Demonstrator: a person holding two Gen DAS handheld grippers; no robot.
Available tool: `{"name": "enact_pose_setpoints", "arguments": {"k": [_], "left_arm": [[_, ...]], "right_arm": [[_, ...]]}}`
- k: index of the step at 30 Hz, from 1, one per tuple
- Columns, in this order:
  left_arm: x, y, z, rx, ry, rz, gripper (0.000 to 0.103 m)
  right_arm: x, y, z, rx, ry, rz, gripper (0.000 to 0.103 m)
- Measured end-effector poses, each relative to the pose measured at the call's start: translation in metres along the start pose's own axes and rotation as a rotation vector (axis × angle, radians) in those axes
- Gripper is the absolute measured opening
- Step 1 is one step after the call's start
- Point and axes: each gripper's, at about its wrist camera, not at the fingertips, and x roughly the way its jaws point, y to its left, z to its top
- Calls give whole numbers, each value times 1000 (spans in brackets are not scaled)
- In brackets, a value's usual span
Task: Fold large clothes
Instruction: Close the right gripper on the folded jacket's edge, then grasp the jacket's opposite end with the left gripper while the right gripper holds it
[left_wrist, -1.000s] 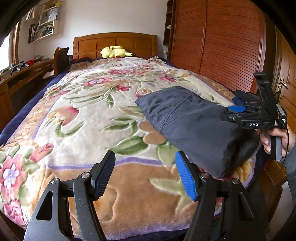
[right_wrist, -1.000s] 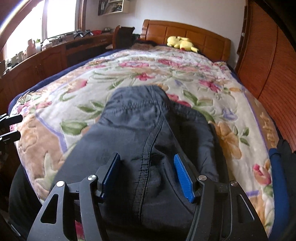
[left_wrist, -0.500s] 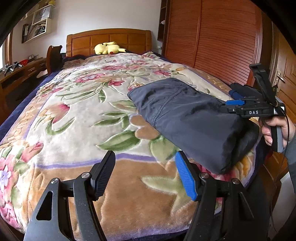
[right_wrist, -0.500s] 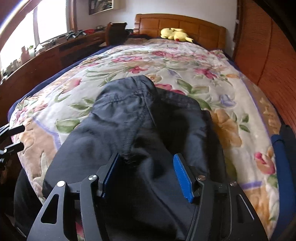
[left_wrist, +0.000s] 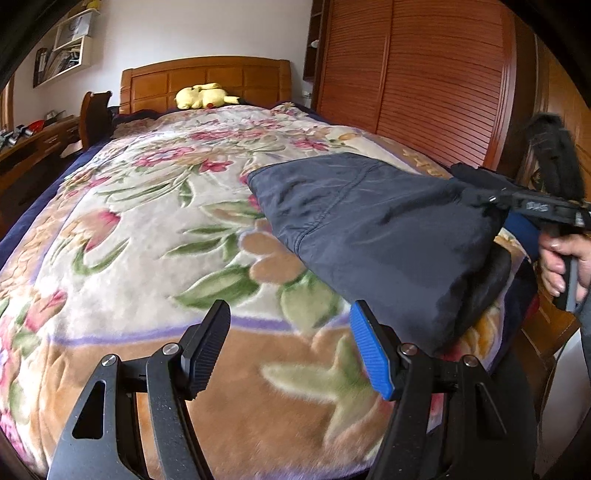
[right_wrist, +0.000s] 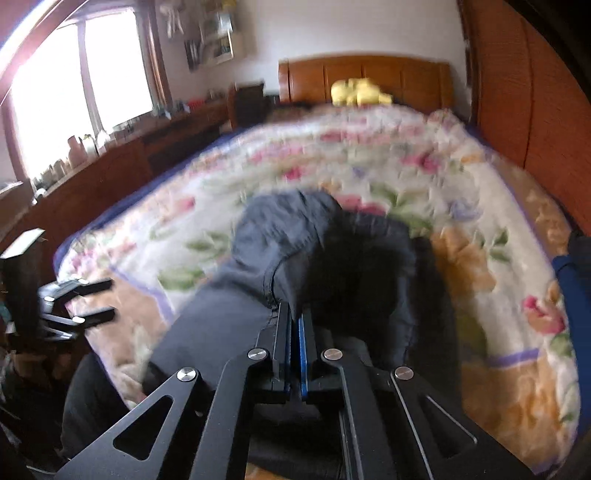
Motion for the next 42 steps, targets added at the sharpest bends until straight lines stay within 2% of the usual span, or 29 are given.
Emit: {"name": "enact_pose_setpoints", "arguments": {"k": [4, 7, 9, 13, 16, 20, 24, 26, 29, 37, 42], "left_arm": [[7, -8, 9, 14, -6, -32, 68], [11, -17, 17, 44, -11, -54, 68], [13, -21, 24, 59, -18, -63, 68], [18, -26, 34, 70, -32, -77, 68], [24, -30, 39, 74, -33, -85, 68], [33, -33, 43, 79, -20, -89, 68], [42, -33, 50, 82, -11, -86, 68], [48, -34, 56, 89, -9, -83, 68], [58, -36, 65, 103, -1, -84, 68], [92, -39, 100, 132, 18, -96, 68], [125, -37, 121, 143, 39, -84, 68]], "right_arm": [[-37, 3, -4, -15, -69, -77, 2], [-60, -9, -17, 5, -85, -144, 2], [-65, -21, -32, 22, -65, -206, 2], [-53, -51, -66, 92, 31, -270, 2], [-37, -60, -81, 130, 82, -252, 2], [-23, -52, -77, 104, 109, -254, 2], [-19, -51, -68, 90, 107, -300, 19], [-24, -53, -65, 95, 98, -307, 41], [-24, -52, -67, 111, 70, -325, 53], [-1, -76, -82, 216, 110, -322, 69], [8, -83, -91, 266, 114, -298, 69]]}}
